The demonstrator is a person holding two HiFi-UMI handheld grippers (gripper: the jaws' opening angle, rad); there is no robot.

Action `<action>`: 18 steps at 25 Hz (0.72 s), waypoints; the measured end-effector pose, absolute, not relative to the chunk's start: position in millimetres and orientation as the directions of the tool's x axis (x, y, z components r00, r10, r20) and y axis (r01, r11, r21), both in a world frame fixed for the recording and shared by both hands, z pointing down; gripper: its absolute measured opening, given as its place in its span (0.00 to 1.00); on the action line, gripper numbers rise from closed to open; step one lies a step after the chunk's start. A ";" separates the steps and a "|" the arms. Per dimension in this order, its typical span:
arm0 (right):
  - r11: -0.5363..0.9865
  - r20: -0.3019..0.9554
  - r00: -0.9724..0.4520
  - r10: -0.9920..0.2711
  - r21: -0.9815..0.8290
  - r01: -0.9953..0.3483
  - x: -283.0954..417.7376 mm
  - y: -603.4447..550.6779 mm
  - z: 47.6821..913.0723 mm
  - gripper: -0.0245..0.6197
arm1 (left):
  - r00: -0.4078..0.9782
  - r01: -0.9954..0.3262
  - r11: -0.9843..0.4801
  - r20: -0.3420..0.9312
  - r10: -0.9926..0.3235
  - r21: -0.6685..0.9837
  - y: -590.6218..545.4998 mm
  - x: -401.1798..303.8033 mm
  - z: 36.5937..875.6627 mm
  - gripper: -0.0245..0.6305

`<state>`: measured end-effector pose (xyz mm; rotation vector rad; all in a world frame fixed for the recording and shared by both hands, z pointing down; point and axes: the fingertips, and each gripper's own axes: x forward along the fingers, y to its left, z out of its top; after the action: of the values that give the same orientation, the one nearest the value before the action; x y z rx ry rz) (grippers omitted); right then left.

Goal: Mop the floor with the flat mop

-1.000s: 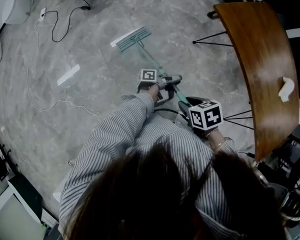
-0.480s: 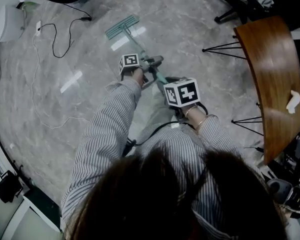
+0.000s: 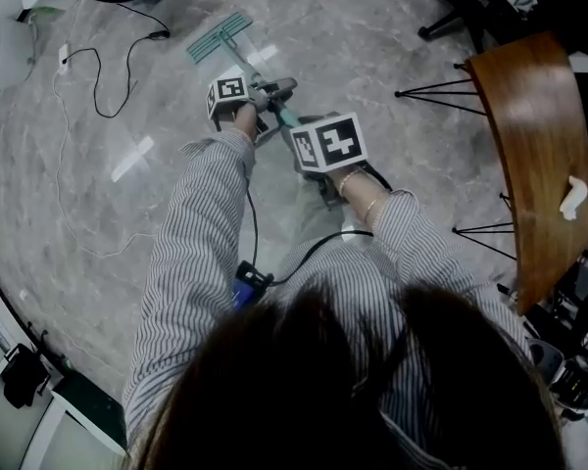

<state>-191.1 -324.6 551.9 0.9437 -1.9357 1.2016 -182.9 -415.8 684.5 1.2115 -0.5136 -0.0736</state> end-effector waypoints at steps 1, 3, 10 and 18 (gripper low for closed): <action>0.321 0.821 -0.522 -0.233 -0.442 -0.838 -191.4 -325.9 551.2 0.25 | 0.885 -0.211 0.365 0.336 -0.324 0.907 -416.9 -183.1 683.7 0.29; 0.327 0.817 -0.525 -0.236 -0.442 -0.835 -191.3 -327.1 549.9 0.25 | 0.883 -0.202 0.369 0.332 -0.333 0.907 -418.0 -183.3 682.8 0.29; 0.342 0.811 -0.538 -0.229 -0.451 -0.824 -188.1 -326.8 550.8 0.25 | 0.867 -0.206 0.375 0.346 -0.360 0.904 -418.2 -180.6 683.5 0.29; 0.369 0.829 -0.510 -0.228 -0.411 -0.833 -169.4 -308.1 557.2 0.25 | 0.863 -0.205 0.364 0.343 -0.371 0.909 -401.6 -162.8 688.9 0.29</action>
<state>-169.4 -308.1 557.2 0.9164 -1.9491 1.1324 -162.8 -401.6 688.9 1.2106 -0.5533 -0.1145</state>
